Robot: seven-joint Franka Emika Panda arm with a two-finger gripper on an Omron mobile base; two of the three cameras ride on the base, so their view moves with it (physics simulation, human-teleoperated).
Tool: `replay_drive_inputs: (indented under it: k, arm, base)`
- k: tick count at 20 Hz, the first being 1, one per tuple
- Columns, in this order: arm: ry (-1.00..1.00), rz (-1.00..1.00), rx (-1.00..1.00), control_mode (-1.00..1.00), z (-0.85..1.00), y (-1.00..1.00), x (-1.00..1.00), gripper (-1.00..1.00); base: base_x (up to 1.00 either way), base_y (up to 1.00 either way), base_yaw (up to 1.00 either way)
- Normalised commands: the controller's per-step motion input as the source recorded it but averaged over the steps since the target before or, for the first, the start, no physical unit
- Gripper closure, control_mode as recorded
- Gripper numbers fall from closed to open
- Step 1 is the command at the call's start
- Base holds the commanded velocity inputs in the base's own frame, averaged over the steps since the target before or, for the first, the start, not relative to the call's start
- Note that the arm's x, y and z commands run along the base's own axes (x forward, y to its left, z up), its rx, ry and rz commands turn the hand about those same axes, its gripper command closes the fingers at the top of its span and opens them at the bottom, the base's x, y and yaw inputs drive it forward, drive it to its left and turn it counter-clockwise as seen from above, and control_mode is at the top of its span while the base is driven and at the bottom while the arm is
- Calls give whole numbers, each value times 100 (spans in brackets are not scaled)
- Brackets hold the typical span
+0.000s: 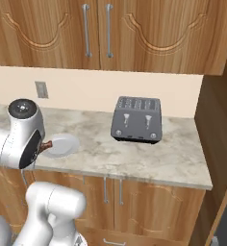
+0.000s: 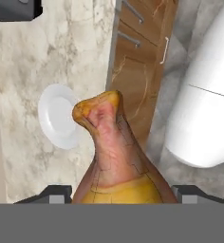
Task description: Place the chicken drumstick on the counter behind the older chicken drumstick on the same shelf of the fridge to maintain FIFO order. Close the fridge door when finished.
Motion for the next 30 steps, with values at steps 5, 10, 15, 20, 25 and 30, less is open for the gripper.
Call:
replay_drive_inputs:
  k: [5,10,15,20,25,30]
  arm:
    - [0,0,0,100,0,0,0,100]
    - [0,0,0,100,0,0,0,100]
    - [0,0,0,100,0,0,0,100]
    - [0,0,0,100,0,0,0,100]
    - [0,0,0,100,0,0,0,100]
    - [0,0,0,100,0,0,0,100]
  base:
    - [-95,45,-26]
    - [-89,24,-29]
    - [-73,-54,-59]
    - [-47,-66,-68]
    - [-18,-82,-65]
    - [29,-70,-54]
